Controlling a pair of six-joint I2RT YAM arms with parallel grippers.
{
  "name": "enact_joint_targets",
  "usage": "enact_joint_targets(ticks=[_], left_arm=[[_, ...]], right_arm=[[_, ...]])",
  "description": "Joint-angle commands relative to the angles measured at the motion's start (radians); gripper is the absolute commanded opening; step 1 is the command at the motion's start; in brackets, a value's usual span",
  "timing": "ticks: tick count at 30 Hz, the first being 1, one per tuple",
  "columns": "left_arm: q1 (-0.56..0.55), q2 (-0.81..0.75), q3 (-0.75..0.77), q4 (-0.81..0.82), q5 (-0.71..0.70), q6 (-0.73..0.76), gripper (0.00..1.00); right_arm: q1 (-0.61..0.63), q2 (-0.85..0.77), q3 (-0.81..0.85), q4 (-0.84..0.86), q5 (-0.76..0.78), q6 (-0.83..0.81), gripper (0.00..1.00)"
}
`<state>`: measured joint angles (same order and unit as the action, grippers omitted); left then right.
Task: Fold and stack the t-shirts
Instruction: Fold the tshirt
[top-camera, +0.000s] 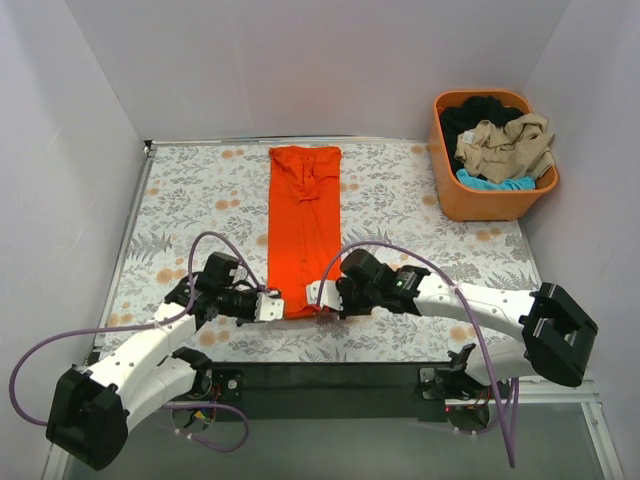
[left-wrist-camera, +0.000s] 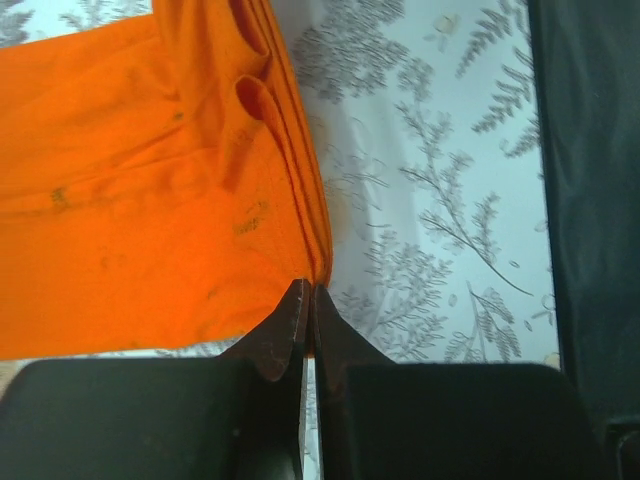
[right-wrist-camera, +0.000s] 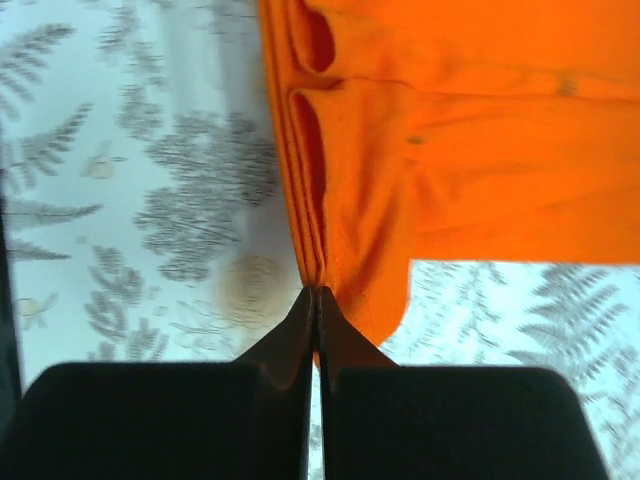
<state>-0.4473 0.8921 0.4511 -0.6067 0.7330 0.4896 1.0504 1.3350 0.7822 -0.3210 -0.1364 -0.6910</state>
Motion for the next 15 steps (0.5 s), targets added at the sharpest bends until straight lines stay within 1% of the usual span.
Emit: enact_joint_targets(ticks=[1,5,7,11,15], left_arm=[[0.013,0.074,0.099,0.042,0.003,-0.123,0.0],[0.057,0.152,0.155,0.123,0.02,-0.184,0.0],[0.077,0.198,0.194,0.157,0.023,-0.186,0.0],[0.174,0.339,0.276,0.211,0.054,-0.207,0.0],[0.214,0.454,0.36,0.294,0.039,-0.24,0.0]], right_arm=[[-0.076,0.004,0.083,-0.05,0.015,-0.037,0.01],[-0.148,0.036,0.138,-0.058,0.011,-0.105,0.01],[-0.177,0.056,0.173,-0.059,0.009,-0.123,0.01],[-0.231,0.139,0.248,-0.058,-0.003,-0.165,0.01],[-0.286,0.228,0.351,-0.058,-0.012,-0.2,0.01]])
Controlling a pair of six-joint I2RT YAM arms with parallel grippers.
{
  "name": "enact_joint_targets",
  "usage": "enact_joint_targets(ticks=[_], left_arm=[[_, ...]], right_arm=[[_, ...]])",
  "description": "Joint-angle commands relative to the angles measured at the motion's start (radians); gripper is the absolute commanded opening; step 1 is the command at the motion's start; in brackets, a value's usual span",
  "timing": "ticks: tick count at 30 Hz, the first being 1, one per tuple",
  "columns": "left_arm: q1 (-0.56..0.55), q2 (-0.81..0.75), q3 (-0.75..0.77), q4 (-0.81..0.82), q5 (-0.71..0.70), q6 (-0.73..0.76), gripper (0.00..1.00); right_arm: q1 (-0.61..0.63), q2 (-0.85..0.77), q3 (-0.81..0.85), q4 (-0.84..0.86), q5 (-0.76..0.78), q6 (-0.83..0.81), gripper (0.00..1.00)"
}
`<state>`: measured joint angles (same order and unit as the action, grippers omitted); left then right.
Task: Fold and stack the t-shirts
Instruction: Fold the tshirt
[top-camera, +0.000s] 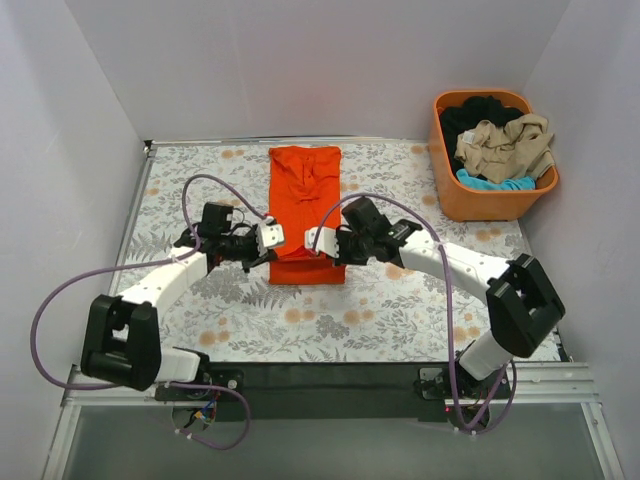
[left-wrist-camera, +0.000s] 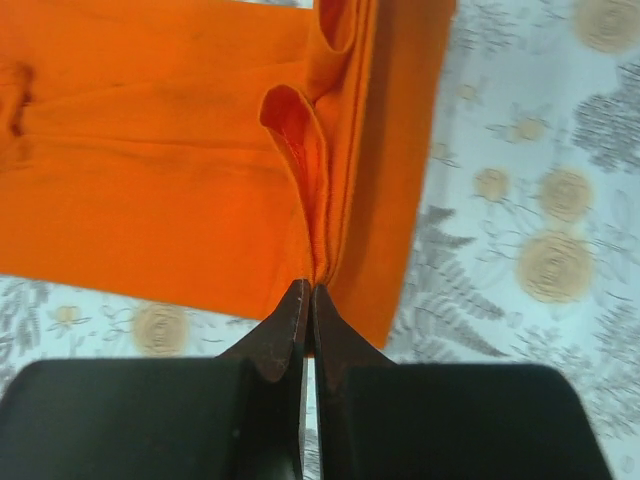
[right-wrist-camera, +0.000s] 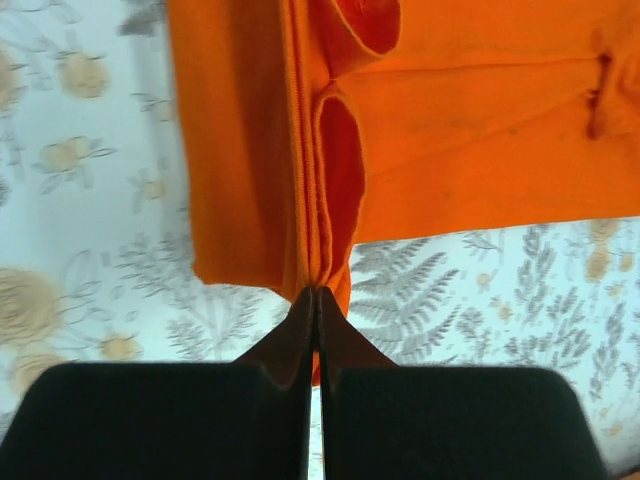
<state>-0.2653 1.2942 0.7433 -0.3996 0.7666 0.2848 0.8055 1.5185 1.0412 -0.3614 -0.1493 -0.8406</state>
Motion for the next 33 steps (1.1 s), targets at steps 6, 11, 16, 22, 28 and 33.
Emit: enact_joint_targets(ticks=[6,11,16,22,28,33], left_arm=[[0.043,0.195,0.164,0.215,-0.033,-0.065,0.0],[0.066,0.347,0.26,0.268,-0.046,-0.096,0.0],[0.089,0.456,0.358,0.304,-0.058,-0.118,0.0],[0.112,0.56,0.425,0.349,-0.078,-0.122,0.0],[0.115,0.634,0.453,0.386,-0.134,-0.163,0.08],[0.127,0.617,0.485,0.374,-0.147,-0.255,0.37]], right_arm=[[-0.107,0.187,0.256,-0.016,-0.015,-0.117,0.01],[-0.164,0.322,0.379,-0.017,-0.032,-0.158,0.01],[-0.201,0.419,0.494,-0.017,-0.042,-0.181,0.01],[-0.226,0.54,0.62,-0.017,-0.047,-0.193,0.01],[-0.23,0.629,0.697,-0.017,-0.021,-0.187,0.27],[-0.235,0.605,0.714,-0.03,-0.003,-0.138,0.5]])
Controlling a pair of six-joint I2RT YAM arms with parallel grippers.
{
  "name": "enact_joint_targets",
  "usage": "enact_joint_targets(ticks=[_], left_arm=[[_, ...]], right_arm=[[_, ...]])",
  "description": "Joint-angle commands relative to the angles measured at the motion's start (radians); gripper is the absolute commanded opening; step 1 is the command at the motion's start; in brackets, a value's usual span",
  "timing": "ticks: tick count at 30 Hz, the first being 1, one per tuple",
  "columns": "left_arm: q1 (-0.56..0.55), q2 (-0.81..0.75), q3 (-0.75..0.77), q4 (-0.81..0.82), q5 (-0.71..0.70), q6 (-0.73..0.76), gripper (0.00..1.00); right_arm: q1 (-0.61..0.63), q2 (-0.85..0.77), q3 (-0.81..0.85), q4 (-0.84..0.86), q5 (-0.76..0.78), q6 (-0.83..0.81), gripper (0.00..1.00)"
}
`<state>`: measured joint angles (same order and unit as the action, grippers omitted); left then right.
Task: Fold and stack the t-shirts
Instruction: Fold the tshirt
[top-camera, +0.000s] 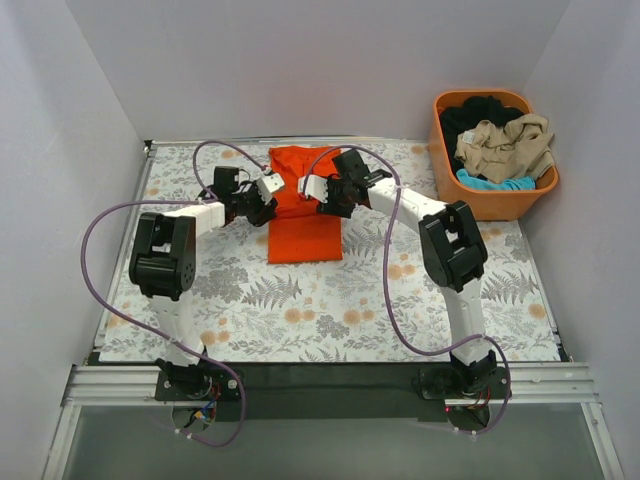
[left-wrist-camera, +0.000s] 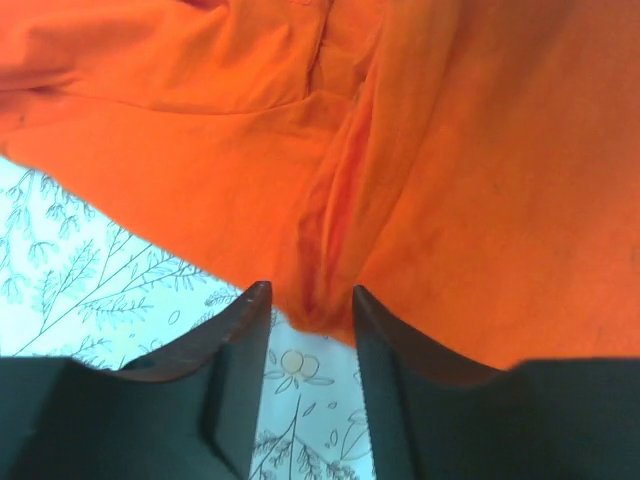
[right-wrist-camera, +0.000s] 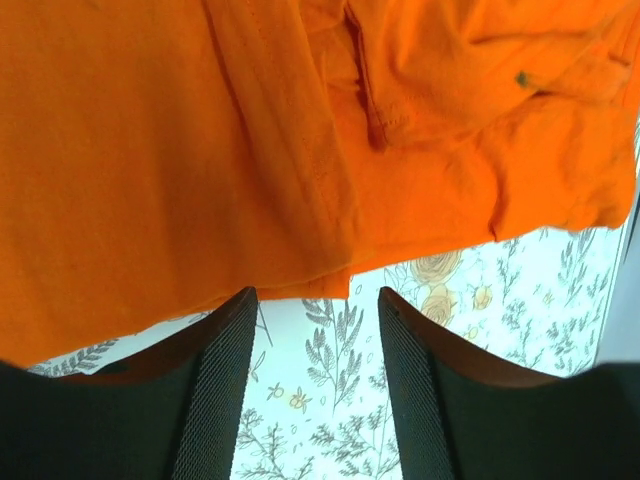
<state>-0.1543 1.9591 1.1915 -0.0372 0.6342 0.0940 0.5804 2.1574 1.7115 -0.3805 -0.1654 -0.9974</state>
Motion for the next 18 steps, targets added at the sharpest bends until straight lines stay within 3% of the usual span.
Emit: enact_joint_targets(ticks=[1,5,8,13,18], left_arm=[[0.028,-0.078,0.039,-0.006,0.01,-0.072,0.39],[0.062,-0.201,0.002,-0.104,0.094,-0.057,0.43],[0.062,-0.308,-0.071,-0.26,0.148,0.056,0.51],[0.044,-0.448,-0.269,-0.308,0.147,0.145,0.52],[-0.011,-0.537,-0.404,-0.279,0.137,0.256,0.52]], right_arm=[[-0.01,-0.069,0.039,-0.018,0.012,0.025,0.51],[-0.013,-0.203,-0.024,-0.084,-0.046,0.068,0.48],[0.007,-0.326,-0.154,-0.127,-0.083,0.077,0.44],[0.088,-0.455,-0.395,-0.13,-0.065,0.063,0.41],[0.151,-0.441,-0.48,-0.069,-0.005,0.045,0.41]])
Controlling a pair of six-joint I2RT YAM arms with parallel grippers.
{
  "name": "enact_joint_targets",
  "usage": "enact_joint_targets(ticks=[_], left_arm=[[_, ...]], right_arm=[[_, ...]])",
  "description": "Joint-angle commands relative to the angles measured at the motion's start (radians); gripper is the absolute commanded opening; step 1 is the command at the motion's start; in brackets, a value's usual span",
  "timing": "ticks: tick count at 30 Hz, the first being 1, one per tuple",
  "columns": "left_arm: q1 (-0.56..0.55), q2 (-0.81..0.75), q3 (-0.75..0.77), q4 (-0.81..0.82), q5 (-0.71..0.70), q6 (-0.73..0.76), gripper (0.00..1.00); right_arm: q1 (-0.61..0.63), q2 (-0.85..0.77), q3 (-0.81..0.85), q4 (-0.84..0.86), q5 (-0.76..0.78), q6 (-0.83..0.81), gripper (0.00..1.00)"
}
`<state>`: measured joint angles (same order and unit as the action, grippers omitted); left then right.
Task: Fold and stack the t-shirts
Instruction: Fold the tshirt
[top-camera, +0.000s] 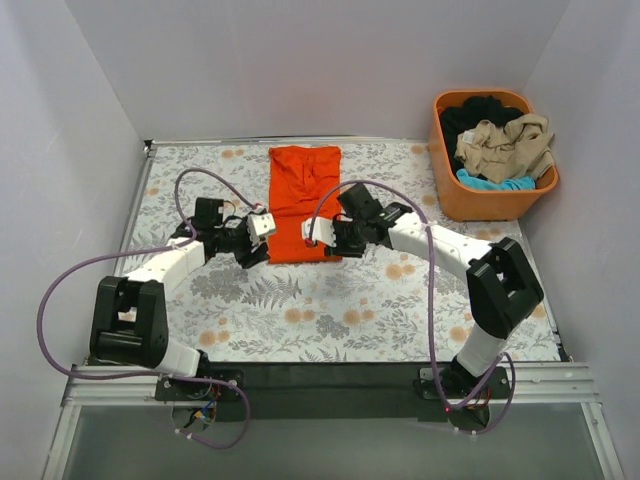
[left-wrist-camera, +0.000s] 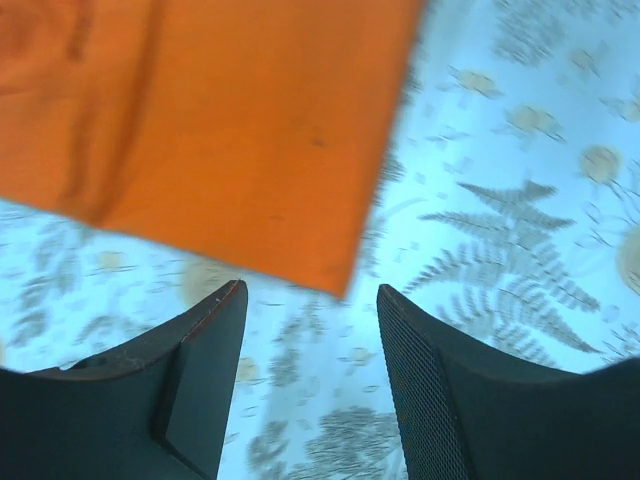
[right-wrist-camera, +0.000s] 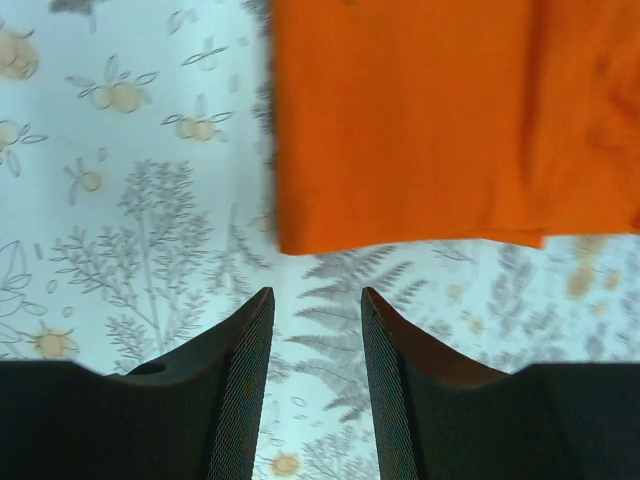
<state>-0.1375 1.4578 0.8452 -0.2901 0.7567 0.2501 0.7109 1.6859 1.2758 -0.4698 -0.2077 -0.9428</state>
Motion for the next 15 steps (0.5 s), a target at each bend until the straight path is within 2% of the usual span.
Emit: enact_joint_targets(ticks=[1,7,11,15], left_arm=[[-0.045,-0.036,-0.072,-0.011,0.007,0.107,0.52],[-0.069,-0.028,-0.167,0.063,-0.023,0.205,0.51],[-0.094,-0.007,-0.212,0.17,-0.048,0.224,0.51],[-0.1,0.042,-0.196,0.212,-0.068,0.215,0.51]], right_arm=[[0.028,0.05,-0.049,0.031,0.06,-0.016,0.41],[0.058,0.077,-0.091,0.111,0.082,-0.05,0.49],[0.065,0.104,-0.121,0.155,0.108,-0.068,0.49],[0.064,0.115,-0.136,0.206,0.122,-0.077,0.49]])
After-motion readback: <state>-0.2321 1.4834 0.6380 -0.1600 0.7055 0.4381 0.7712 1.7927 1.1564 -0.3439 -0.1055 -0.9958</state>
